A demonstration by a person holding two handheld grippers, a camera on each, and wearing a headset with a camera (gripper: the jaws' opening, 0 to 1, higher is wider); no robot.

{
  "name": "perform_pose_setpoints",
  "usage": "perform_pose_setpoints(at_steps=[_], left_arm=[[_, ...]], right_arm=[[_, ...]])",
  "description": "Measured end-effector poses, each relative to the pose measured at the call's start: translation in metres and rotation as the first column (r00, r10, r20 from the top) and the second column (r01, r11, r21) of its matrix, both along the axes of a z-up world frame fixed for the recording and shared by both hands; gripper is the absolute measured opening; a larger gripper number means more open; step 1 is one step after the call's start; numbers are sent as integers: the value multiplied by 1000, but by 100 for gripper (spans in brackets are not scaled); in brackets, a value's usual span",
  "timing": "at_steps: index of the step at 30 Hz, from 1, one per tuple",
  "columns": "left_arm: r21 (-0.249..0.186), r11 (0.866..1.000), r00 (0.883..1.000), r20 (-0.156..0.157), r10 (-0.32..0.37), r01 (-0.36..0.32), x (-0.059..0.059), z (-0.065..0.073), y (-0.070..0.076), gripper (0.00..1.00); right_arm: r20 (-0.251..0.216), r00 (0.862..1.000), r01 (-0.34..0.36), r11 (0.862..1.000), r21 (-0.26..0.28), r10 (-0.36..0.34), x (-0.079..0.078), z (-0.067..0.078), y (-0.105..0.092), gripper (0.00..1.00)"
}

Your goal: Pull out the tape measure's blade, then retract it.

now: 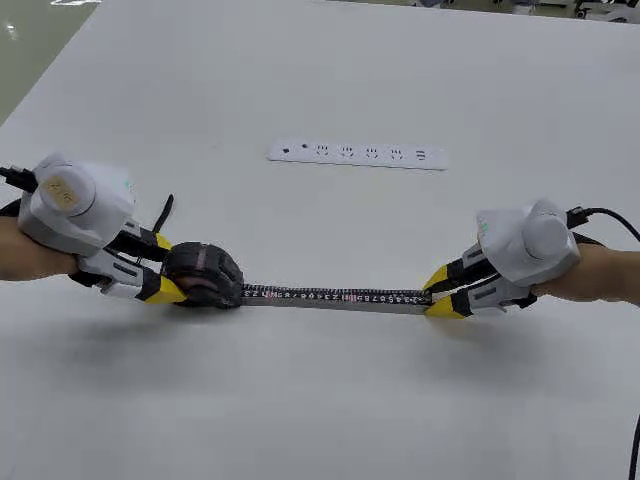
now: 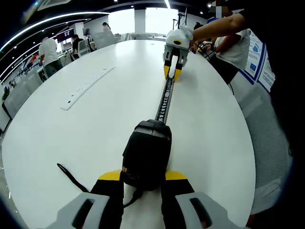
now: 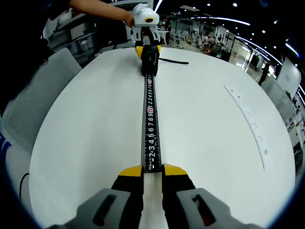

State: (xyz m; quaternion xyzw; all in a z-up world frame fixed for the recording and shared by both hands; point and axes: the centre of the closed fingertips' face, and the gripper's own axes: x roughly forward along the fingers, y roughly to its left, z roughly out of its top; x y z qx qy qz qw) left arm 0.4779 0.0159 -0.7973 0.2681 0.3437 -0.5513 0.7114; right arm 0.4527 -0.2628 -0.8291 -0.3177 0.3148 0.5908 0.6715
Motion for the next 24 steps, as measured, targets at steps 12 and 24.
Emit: perform_pose_setpoints(at_steps=[12,24], left_arm=[[10,1000,1000,4,0,0,0,0,1,27],[15,1000,1000,2,-6,6,1,-1,1,28]], right_arm=[[-5,1000,-5,1000,-11,5,0,-1,0,13],[-19,1000,16,1000,-18,-16,-2,1,2,15]])
